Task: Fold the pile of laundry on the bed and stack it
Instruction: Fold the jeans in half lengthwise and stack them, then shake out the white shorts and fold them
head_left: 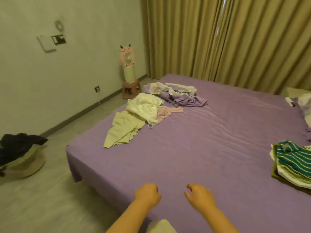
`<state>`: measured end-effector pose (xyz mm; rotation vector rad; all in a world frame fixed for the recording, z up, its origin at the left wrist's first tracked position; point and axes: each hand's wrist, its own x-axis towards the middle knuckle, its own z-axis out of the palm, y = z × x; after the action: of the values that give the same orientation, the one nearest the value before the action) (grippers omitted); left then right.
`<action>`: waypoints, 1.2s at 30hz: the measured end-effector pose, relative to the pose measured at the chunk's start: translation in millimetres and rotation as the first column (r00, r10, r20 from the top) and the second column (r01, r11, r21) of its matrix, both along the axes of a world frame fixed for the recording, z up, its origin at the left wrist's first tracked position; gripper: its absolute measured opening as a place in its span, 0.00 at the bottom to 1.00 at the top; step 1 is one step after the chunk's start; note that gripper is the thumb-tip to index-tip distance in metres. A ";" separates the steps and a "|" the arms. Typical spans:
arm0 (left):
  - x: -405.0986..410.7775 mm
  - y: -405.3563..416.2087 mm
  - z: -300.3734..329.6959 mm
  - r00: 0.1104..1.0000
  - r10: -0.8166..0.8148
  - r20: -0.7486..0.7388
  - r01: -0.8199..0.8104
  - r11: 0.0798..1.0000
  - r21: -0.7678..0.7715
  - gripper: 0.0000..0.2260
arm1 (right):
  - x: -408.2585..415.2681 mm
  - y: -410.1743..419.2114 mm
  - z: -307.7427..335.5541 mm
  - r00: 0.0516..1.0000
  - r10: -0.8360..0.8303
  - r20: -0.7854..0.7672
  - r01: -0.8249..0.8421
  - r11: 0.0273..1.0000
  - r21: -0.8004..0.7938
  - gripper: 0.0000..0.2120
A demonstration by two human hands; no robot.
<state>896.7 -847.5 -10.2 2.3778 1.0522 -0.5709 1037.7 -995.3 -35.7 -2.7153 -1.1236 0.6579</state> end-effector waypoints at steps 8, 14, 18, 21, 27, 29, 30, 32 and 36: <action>-92.8 127.5 23.5 0.976 0.216 0.035 -0.218 0.971 0.096 0.12 | -39.8 146.2 20.6 0.972 0.235 -0.011 -0.235 0.972 -0.002 0.20; -94.0 198.6 8.1 0.959 0.284 0.011 -0.284 0.957 0.065 0.15 | -23.7 229.6 10.1 0.943 0.298 -0.150 -0.306 0.952 -0.030 0.22; -77.9 246.0 0.7 0.937 0.350 -0.008 -0.350 0.937 0.016 0.15 | 2.0 284.2 2.6 0.940 0.264 -0.218 -0.284 0.957 -0.066 0.23; -62.8 282.8 -0.1 0.927 0.375 0.003 -0.375 0.927 0.020 0.15 | 20.7 320.2 3.3 0.939 0.256 -0.231 -0.279 0.957 -0.076 0.24; -40.5 357.7 -5.4 0.953 0.303 0.020 -0.301 0.951 -0.066 0.16 | 60.8 377.7 10.4 0.919 0.316 -0.236 -0.341 0.937 -0.072 0.24; -35.9 392.8 -10.6 0.961 0.278 0.008 -0.277 0.959 -0.062 0.17 | 74.1 399.9 10.8 0.924 0.310 -0.223 -0.336 0.937 -0.092 0.24; -31.9 411.8 -13.0 0.965 0.262 -0.007 -0.262 0.964 -0.057 0.17 | 80.7 411.5 9.7 0.928 0.305 -0.215 -0.333 0.937 -0.108 0.23; -19.3 452.8 -19.1 0.974 0.224 -0.031 -0.225 0.974 -0.040 0.17 | 92.3 437.0 3.5 0.935 0.301 -0.189 -0.329 0.934 -0.138 0.22; 24.1 530.5 -35.3 0.990 0.138 -0.040 -0.140 0.989 -0.055 0.17 | 103.1 498.2 -4.6 0.952 0.267 -0.152 -0.292 0.940 -0.179 0.20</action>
<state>920.8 -317.0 -45.5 2.2313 1.1907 -0.5876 1140.9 -497.1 -40.3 -2.6460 -1.5024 1.0188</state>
